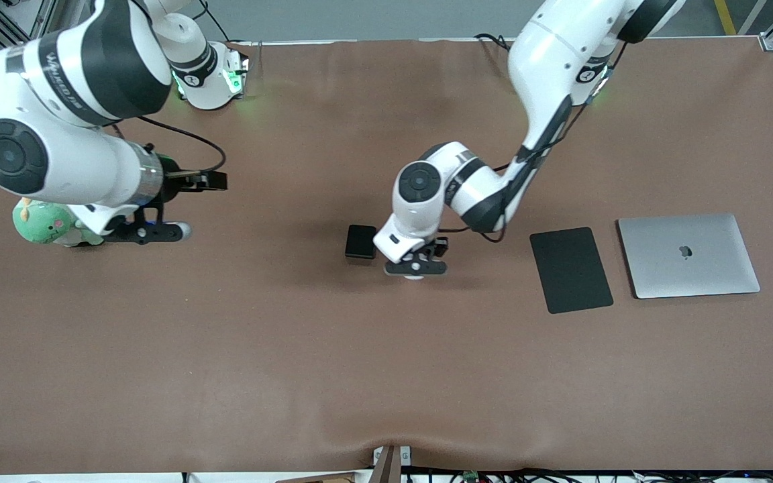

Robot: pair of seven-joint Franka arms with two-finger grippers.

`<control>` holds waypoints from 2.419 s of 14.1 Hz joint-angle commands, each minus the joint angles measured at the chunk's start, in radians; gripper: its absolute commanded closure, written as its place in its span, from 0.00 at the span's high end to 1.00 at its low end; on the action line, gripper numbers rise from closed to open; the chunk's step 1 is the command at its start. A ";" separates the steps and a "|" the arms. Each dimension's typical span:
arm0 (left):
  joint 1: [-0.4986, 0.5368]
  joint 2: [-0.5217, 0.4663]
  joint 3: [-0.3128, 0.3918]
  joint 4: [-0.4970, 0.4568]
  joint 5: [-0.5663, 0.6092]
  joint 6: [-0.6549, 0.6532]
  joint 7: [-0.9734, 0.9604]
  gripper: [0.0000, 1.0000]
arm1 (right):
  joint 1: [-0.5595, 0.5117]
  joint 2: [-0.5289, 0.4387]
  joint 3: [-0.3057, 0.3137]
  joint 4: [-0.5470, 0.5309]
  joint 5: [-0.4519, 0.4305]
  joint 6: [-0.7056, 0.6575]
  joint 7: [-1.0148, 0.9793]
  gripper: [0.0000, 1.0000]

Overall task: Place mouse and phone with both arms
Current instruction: 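Grasp the white mouse with the left gripper and lift it, then carry the mouse over the black pad while the right gripper reaches the phone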

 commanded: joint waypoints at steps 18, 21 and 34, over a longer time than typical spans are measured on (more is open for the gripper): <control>0.495 -0.188 -0.012 -0.043 0.004 -0.179 0.439 0.00 | 0.273 0.225 -0.007 -0.161 0.130 0.569 0.227 1.00; 0.512 -0.168 -0.010 -0.047 0.004 -0.179 0.442 0.00 | 0.287 0.288 0.005 -0.161 0.145 0.662 0.227 1.00; 0.529 -0.208 -0.009 -0.375 0.006 0.021 0.385 0.00 | 0.368 0.362 0.038 -0.281 0.138 0.935 0.224 1.00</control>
